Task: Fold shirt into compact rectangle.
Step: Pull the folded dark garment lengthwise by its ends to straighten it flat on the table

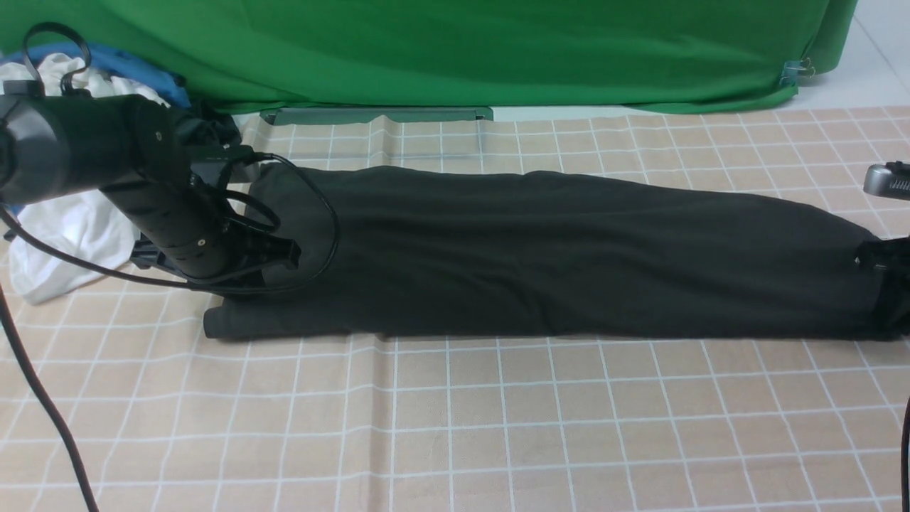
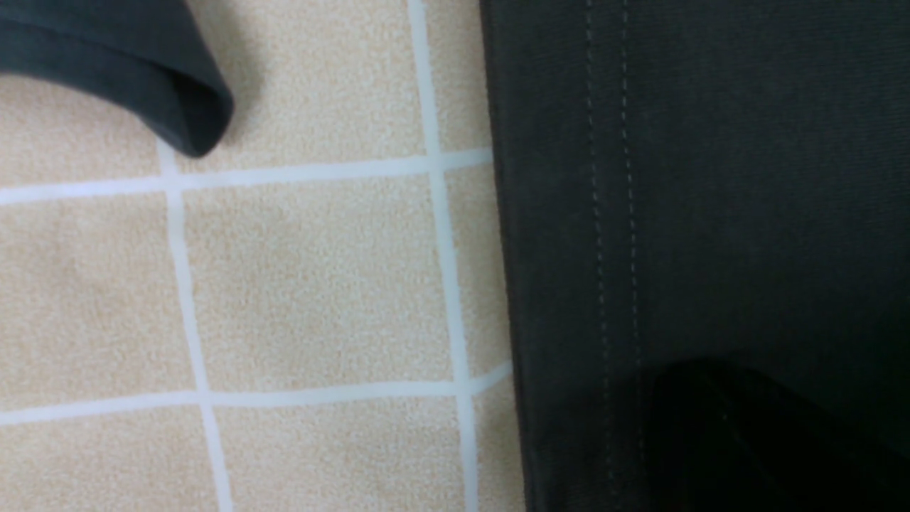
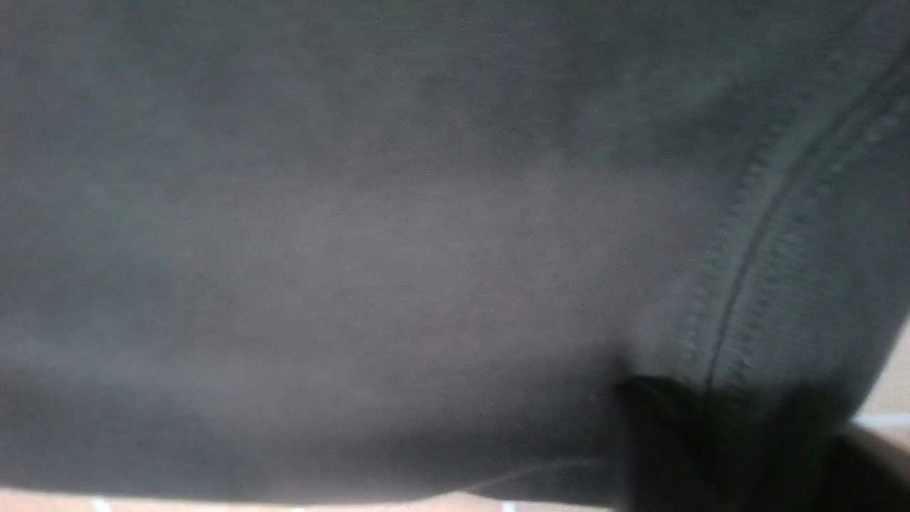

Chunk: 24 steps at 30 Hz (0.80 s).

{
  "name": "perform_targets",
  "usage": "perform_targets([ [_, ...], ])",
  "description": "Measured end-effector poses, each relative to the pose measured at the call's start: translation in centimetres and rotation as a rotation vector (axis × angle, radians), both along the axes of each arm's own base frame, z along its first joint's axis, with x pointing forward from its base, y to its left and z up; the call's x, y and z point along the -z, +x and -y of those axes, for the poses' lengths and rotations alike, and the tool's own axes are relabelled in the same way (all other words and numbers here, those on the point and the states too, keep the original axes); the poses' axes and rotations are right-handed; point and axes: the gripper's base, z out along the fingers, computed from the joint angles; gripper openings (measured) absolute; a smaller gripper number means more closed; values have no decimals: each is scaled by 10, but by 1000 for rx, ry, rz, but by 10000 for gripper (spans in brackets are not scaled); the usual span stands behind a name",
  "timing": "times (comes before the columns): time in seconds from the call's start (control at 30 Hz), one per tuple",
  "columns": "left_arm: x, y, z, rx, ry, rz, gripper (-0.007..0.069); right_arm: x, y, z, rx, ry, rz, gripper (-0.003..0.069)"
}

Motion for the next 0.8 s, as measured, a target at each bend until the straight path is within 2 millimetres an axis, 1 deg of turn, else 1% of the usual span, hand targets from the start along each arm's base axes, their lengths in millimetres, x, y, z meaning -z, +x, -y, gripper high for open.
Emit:
perform_targets([
  [0.03, 0, 0, 0, 0, 0, 0, 17, -2, 0, 0, -12, 0, 6, 99],
  [0.07, 0, 0, 0, 0, 0, 0, 17, -4, 1, 0, -23, 0, 10, 88],
  [0.3, 0, 0, 0, 0, 0, -3, 17, -30, -5, 7, -75, -100, 1, 88],
  [0.57, 2, -2, 0, 4, 1, -28, 17, -30, -8, 11, -85, -140, -43, 92],
  [0.63, 2, -3, 0, 5, 1, -39, 17, -30, -8, 11, -80, -143, -42, 117],
  [0.67, 1, -4, 0, 6, 0, -41, 17, -30, -8, 12, -68, -145, -42, 147],
  [0.73, -4, -6, 0, 8, -1, -41, 17, -33, -7, 13, -31, -157, -40, 237],
  [0.77, -9, -7, 0, 9, -2, -32, 17, -36, -4, 14, -5, -167, -26, 314],
  [0.8, -13, -8, 0, 9, -3, -22, 17, -37, -3, 15, -1, -168, -23, 328],
])
